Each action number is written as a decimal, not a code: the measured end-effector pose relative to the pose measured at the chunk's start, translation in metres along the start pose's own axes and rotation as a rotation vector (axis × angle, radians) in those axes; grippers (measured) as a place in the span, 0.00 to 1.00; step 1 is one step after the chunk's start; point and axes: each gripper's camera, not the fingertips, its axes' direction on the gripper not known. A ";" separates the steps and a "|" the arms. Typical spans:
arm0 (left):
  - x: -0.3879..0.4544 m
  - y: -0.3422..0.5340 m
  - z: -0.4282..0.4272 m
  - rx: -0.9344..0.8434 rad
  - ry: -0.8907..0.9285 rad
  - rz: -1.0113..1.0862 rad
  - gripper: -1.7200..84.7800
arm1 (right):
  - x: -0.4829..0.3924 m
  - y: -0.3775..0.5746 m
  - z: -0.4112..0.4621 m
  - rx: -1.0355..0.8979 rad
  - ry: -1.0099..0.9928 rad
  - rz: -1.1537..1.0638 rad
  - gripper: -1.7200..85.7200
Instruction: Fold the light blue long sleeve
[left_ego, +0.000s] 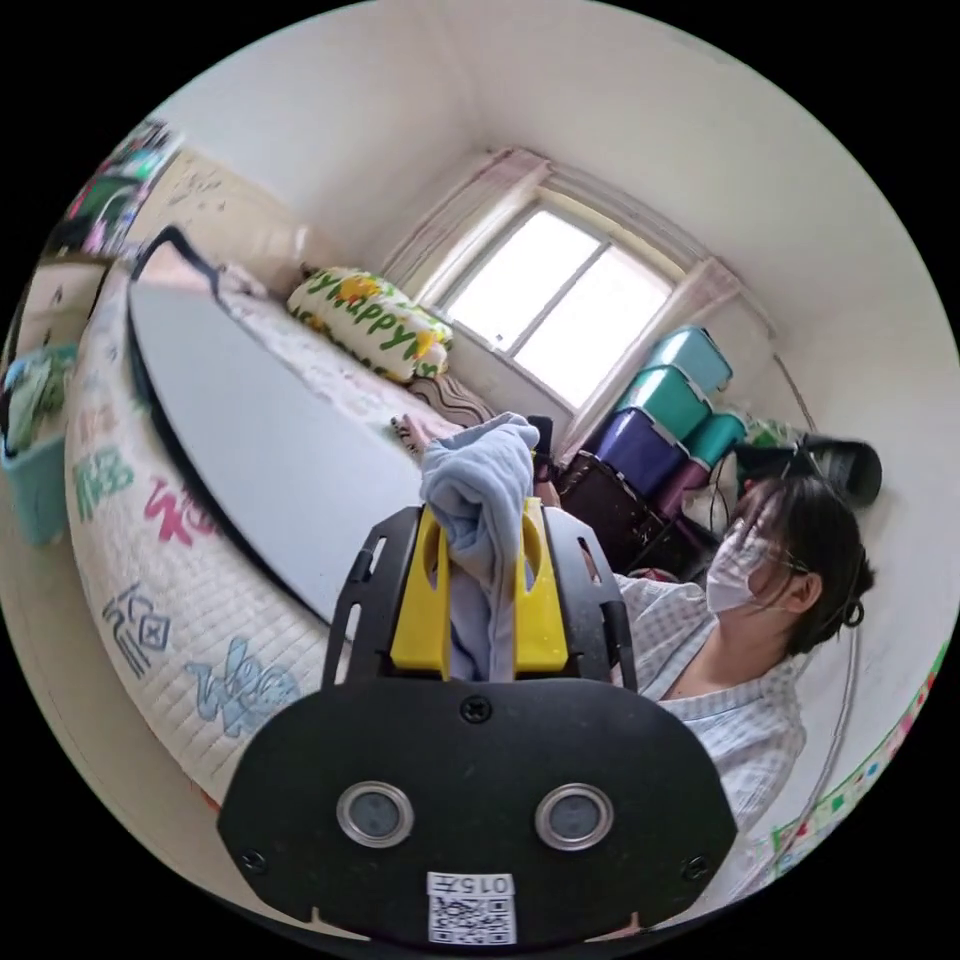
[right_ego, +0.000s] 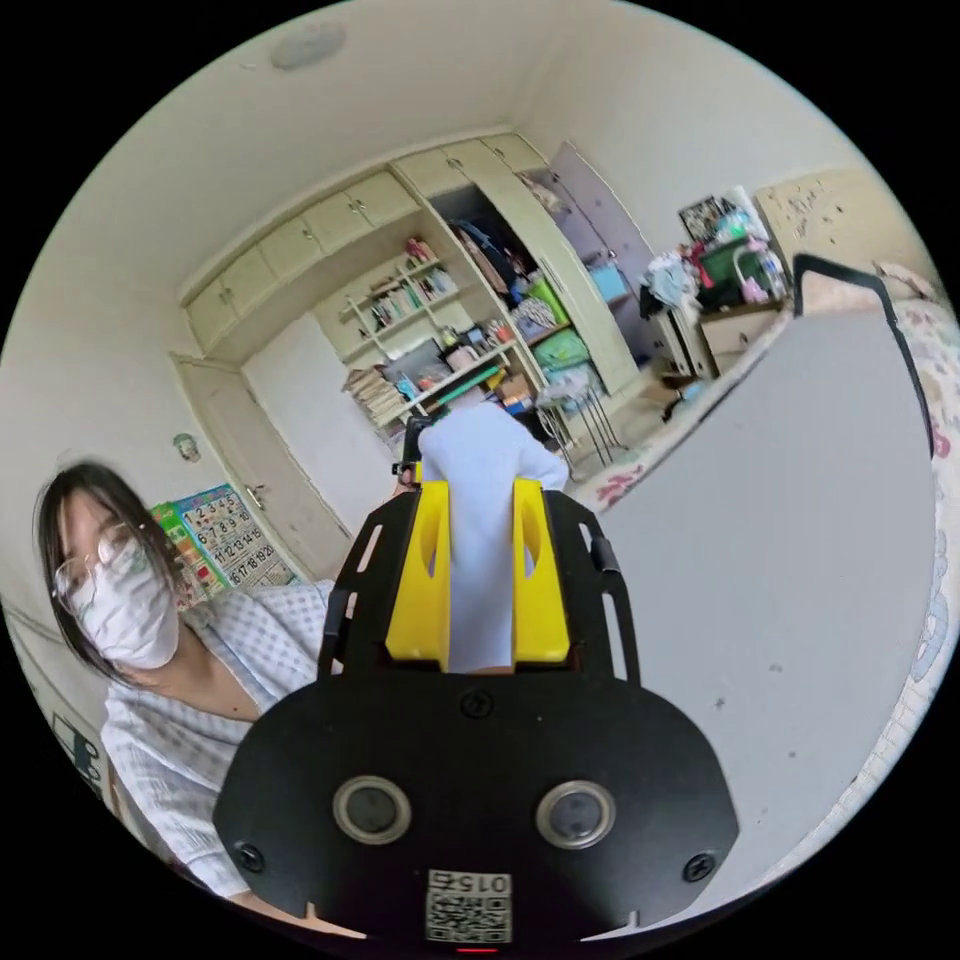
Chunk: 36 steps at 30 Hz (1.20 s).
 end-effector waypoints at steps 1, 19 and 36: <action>0.033 -0.010 0.009 0.002 -0.011 0.076 0.13 | -0.026 0.004 -0.021 0.042 0.009 -0.049 0.13; 0.243 -0.158 0.421 -0.073 0.417 0.428 0.13 | -0.310 0.085 -0.354 0.389 0.826 -0.278 0.13; 0.098 -0.220 1.006 -0.392 0.083 -0.140 0.11 | 0.001 0.088 -0.583 0.100 1.963 0.760 0.13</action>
